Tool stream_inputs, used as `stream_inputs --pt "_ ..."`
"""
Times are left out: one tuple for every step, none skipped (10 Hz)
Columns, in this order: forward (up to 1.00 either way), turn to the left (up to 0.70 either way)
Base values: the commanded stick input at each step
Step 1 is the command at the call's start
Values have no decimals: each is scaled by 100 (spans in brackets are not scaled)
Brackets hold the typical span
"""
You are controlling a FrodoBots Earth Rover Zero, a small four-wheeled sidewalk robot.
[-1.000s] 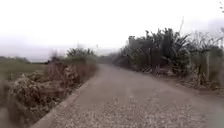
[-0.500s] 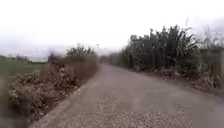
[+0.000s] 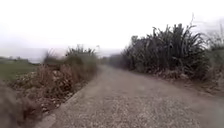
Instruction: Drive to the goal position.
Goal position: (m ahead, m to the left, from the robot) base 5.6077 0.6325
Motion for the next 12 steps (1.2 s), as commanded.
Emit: stream_inputs --pt "85 0" --pt "85 0" --pt "85 0" --pt "85 0" --pt "85 -1" --pt "85 -2" --pt "85 -23" --pt "85 -9" --pt "85 -3" --pt "85 -1" --pt "85 0" --pt "85 0"
